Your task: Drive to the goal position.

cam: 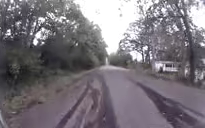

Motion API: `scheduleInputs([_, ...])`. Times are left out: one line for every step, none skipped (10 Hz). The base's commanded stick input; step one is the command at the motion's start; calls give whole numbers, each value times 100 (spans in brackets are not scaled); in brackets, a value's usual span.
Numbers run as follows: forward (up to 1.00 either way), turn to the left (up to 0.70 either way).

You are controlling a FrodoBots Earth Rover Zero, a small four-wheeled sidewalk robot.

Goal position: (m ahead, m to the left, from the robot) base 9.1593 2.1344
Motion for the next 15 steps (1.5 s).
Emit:
scheduleInputs([70,0])
scheduleInputs([70,0])
scheduleInputs([70,0])
scheduleInputs([70,0])
scheduleInputs([70,0])
scheduleInputs([70,0])
scheduleInputs([70,0])
scheduleInputs([70,0])
scheduleInputs([70,0])
scheduleInputs([70,0])
scheduleInputs([70,0])
scheduleInputs([70,0])
scheduleInputs([70,0])
scheduleInputs([70,0])
scheduleInputs([70,0])
